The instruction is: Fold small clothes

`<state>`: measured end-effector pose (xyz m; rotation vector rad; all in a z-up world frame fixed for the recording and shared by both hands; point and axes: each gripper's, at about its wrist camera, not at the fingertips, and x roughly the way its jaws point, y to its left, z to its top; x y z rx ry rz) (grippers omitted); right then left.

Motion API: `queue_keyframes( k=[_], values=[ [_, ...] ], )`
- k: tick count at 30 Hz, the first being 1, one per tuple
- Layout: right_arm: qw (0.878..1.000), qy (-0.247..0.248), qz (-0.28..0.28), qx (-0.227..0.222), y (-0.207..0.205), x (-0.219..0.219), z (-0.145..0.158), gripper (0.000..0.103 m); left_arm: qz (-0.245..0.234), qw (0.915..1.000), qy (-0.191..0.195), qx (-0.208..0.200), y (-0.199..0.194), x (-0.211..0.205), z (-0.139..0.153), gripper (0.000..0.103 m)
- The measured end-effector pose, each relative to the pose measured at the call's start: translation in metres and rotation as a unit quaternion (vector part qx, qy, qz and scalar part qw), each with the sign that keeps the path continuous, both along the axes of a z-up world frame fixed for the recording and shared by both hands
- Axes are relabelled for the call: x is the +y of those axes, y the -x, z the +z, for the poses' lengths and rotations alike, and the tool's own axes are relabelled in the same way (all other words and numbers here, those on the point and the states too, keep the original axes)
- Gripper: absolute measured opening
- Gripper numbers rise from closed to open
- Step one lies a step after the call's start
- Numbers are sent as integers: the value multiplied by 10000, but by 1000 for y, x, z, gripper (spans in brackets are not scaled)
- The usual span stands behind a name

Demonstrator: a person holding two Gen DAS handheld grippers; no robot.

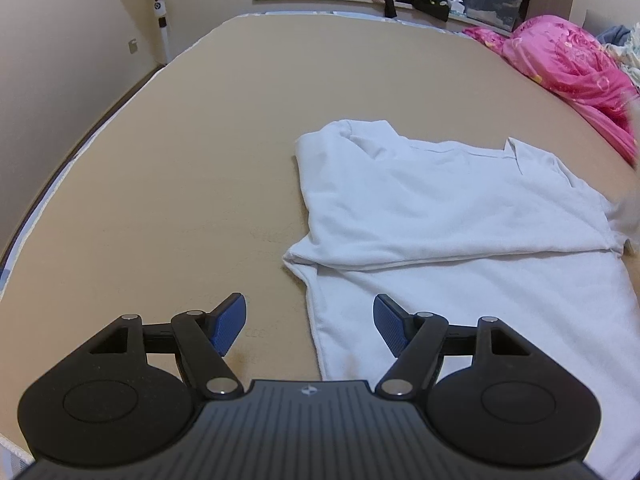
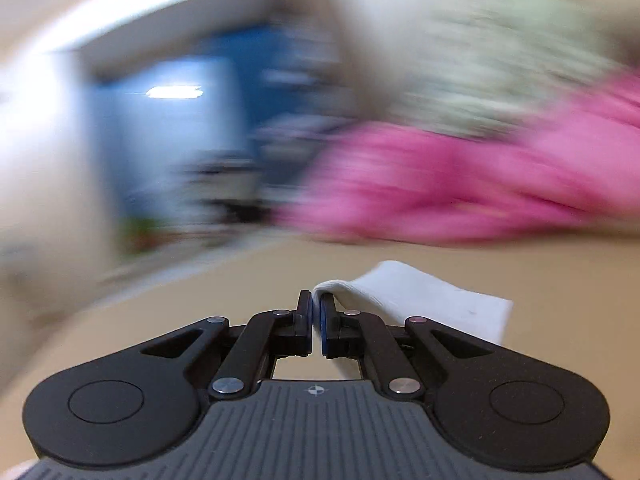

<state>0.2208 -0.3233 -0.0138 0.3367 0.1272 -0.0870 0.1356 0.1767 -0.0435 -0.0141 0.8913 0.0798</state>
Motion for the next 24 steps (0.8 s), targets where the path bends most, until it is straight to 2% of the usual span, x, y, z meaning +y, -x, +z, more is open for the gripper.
queue_keyframes(
  k=[2,4,5,6,7,9,10,11,13,14,16,18,21,22,23,24],
  values=[
    [9900,177,1354,-345,12,86,10,3,38,10000,39,15,1,3,1,75],
    [9696,91,2438,-164,21,150,0,6,70,9999,68,21,1,5,1,75],
    [9547,-50,2970,185,23,179,-14,11,94,9999,97,26,1,7,2,75],
    [9396,-130,3355,671,23,201,-29,23,118,9999,119,36,2,9,2,75],
    [9201,-149,3674,1348,22,221,-47,25,141,9998,144,47,2,11,2,75],
    [8862,-153,3917,2471,21,237,-71,25,193,9995,227,42,3,16,4,75],
    [8763,-94,3875,2862,22,235,-75,25,212,9994,280,15,3,18,5,75],
    [8722,-2,3779,3106,25,229,-72,25,221,9992,327,-12,4,21,7,75],
    [8775,19,3606,3161,33,206,-53,28,220,9987,461,-74,3,25,9,74],
    [8822,49,3490,3161,36,192,-40,30,231,9983,518,-101,2,26,10,70],
    [8969,172,3203,3044,45,167,-18,42,259,9971,708,-105,-4,29,9,60],
    [9134,274,2921,2823,51,143,-10,45,301,9952,926,-60,-13,31,4,53],
    [9360,369,2198,2726,51,107,-29,45,383,9930,1118,-44,-26,32,-2,52],
    [9365,358,1898,2927,46,99,-43,45,424,9922,1175,-44,-31,33,-4,52],
    [9317,343,1559,3262,39,94,-51,44,477,9913,1225,-49,-36,33,-6,52],
    [9355,133,1276,3294,34,86,-53,44,538,9905,1261,-57,-40,35,-8,52]
  ],
)
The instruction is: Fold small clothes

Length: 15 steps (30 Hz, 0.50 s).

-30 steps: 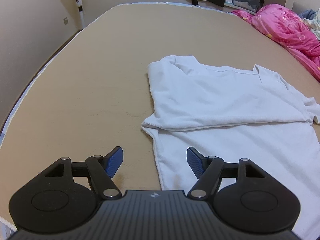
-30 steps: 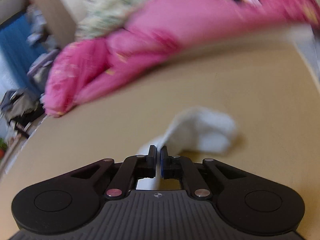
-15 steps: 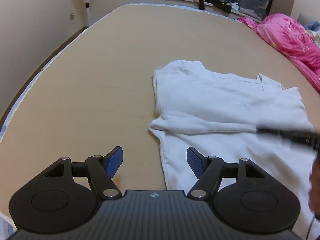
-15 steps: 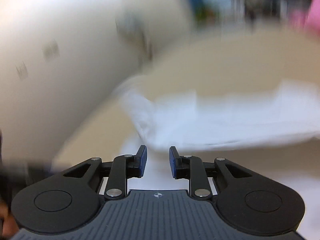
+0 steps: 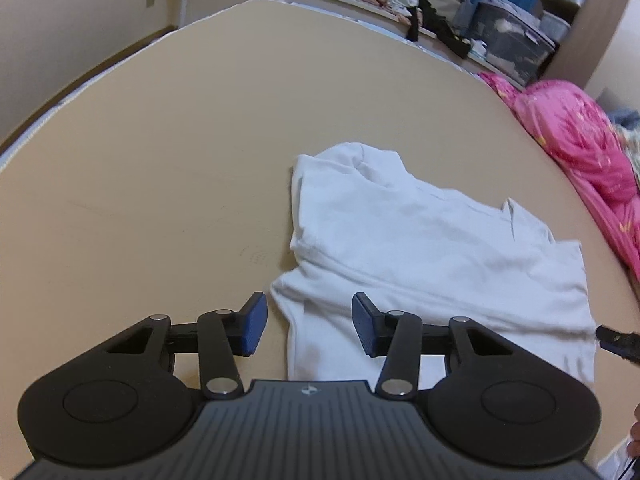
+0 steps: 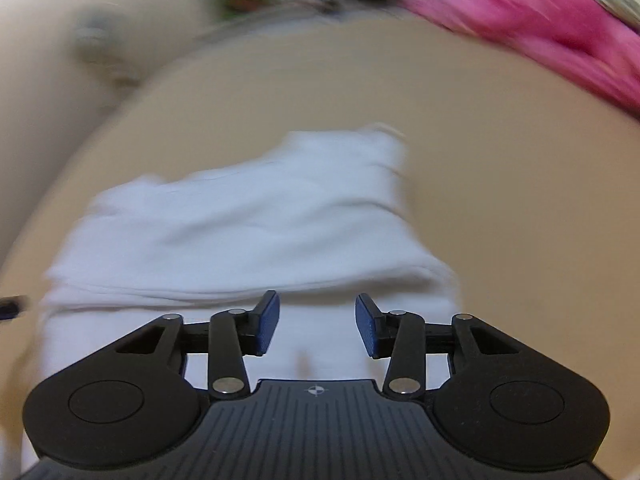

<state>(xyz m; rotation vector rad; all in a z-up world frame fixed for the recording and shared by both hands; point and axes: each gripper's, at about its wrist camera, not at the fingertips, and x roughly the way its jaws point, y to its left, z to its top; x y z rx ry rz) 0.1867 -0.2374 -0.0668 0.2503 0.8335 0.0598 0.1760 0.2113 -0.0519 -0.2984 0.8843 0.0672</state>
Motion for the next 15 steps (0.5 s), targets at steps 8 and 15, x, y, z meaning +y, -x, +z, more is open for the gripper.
queue_keyframes(
  k=[8,15],
  values=[
    [9723,-1796,-1446,394,-30,-45,-40,45,702,9956,619,65,-36,29,-19,63],
    [9629,-1943,-1856,246,-35,-50,-44,7,845,9927,854,79,-52,39,-28,61]
  ],
)
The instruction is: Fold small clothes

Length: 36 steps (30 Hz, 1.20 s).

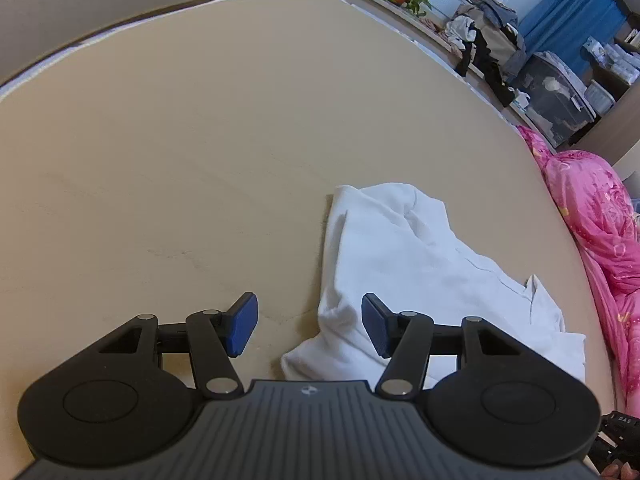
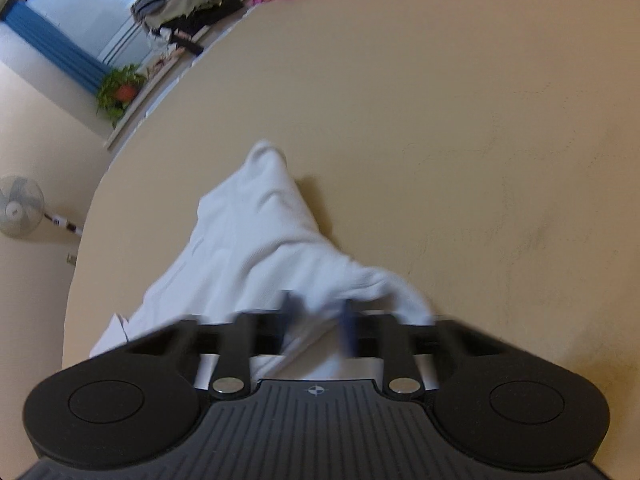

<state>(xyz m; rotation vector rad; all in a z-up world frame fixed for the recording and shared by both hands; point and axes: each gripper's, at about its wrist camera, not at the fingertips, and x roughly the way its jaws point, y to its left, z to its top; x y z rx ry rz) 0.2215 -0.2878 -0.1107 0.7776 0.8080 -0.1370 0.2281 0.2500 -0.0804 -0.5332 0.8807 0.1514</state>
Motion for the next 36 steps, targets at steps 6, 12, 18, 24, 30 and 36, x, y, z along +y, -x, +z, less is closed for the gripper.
queue_keyframes(
  k=[6,12,18,24,30,36],
  values=[
    [9966,152,-297,-759,19,-9,28,6,-266,9995,-26,-162,-5,-14,3,4],
    [9968,296,-559,487,16,-18,5,15,-252,9992,-249,-208,12,-20,20,0],
    [9915,864,-139,-959,20,-6,47,22,-354,9980,-131,-507,24,-23,39,1],
    [9948,709,476,549,-22,-10,-14,2,-591,9968,-371,378,-5,-32,0,26],
    [9958,870,252,-146,-10,-13,18,37,-476,9986,-217,-106,-2,-25,20,31],
    [9940,981,480,-29,-22,-3,7,42,-685,9963,-404,313,-15,-39,-1,20]
  ],
)
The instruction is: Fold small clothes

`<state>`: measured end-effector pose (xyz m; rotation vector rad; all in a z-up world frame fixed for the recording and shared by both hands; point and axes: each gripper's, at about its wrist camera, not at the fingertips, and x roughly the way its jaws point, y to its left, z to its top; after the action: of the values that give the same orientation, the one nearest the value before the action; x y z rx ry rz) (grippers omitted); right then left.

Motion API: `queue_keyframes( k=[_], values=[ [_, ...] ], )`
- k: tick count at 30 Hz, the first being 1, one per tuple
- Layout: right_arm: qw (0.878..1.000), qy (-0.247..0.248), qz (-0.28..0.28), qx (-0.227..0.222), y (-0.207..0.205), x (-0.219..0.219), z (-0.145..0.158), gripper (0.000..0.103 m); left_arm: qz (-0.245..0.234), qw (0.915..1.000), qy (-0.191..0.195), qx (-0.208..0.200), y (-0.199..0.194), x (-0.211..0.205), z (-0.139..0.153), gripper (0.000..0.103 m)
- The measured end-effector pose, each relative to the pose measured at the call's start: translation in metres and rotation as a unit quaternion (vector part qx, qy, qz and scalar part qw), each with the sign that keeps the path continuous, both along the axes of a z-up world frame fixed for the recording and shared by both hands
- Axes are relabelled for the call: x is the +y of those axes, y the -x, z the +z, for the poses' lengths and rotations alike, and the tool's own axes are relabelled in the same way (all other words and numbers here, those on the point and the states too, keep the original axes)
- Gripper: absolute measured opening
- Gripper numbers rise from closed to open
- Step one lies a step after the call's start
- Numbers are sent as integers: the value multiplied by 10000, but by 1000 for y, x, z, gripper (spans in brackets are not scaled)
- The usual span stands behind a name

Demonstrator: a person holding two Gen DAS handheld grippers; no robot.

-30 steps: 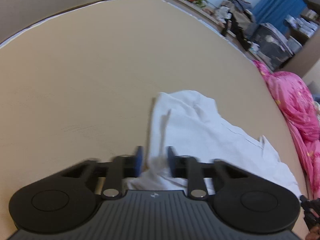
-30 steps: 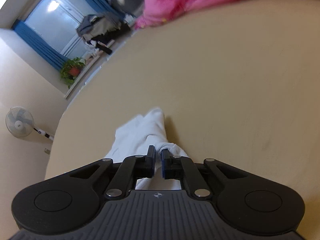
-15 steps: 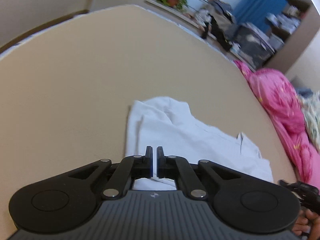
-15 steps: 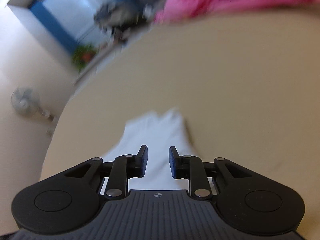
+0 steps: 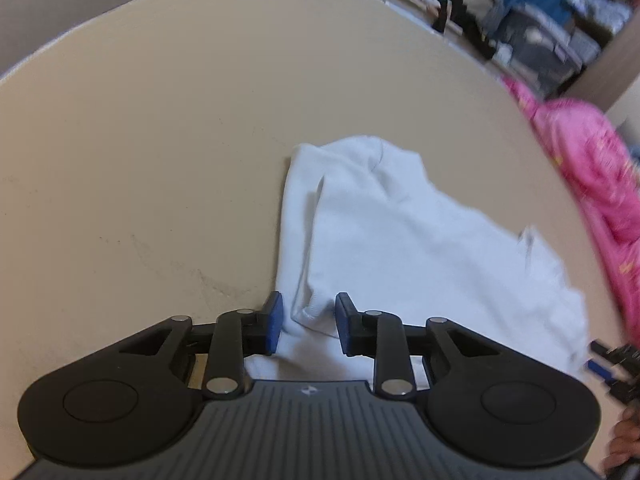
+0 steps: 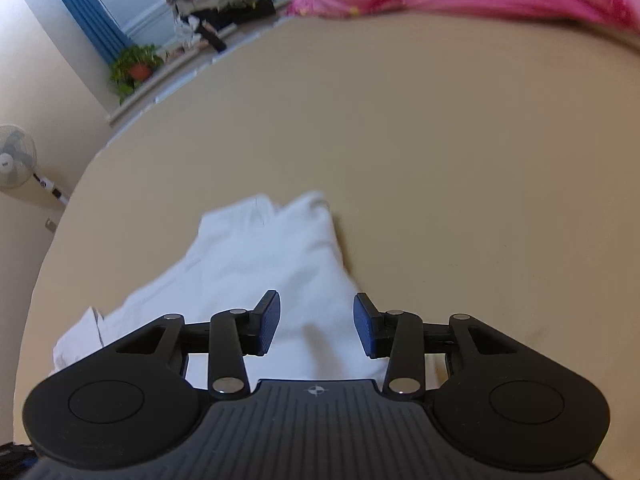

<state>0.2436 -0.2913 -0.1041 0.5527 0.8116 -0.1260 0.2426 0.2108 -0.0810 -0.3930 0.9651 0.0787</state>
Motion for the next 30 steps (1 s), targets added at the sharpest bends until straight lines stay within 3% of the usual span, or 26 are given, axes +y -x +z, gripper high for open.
queue_keyframes(
  k=[1,2,7,10,12,15,19,24,26,28,29,30],
  values=[
    [10000,18,40,76,5,2,-4,42,-40,9999,-136,-48,1,-2,2,17],
    [9998,106,50,145,5,3,-9,42,-9,9996,-245,-149,5,-4,8,0],
    [9997,216,-27,144,13,4,-2,43,223,9980,-210,-558,37,6,42,0],
    [9994,302,0,175,16,5,-2,43,194,9993,-143,-301,36,9,37,0],
    [9991,311,-39,272,-3,16,-3,43,51,9997,24,-251,27,8,30,10],
    [9990,362,-29,269,-6,20,0,43,-111,9989,-121,-430,14,-2,26,28],
    [9988,393,85,272,-6,21,1,43,-148,9994,-259,-196,4,-12,10,29],
    [9987,400,121,289,-7,19,3,43,-239,9975,-624,-233,4,-20,5,29],
    [9986,421,157,282,-7,21,3,43,-161,9982,-536,-232,4,-16,4,29],
    [9986,400,208,274,-8,23,3,44,-239,9984,-457,-242,3,-17,2,24],
    [9985,396,242,280,-8,23,3,44,-322,9977,-543,-246,3,-19,1,12],
    [9984,409,261,297,-8,24,2,44,-392,9963,-718,-268,4,-23,2,6]
  ],
)
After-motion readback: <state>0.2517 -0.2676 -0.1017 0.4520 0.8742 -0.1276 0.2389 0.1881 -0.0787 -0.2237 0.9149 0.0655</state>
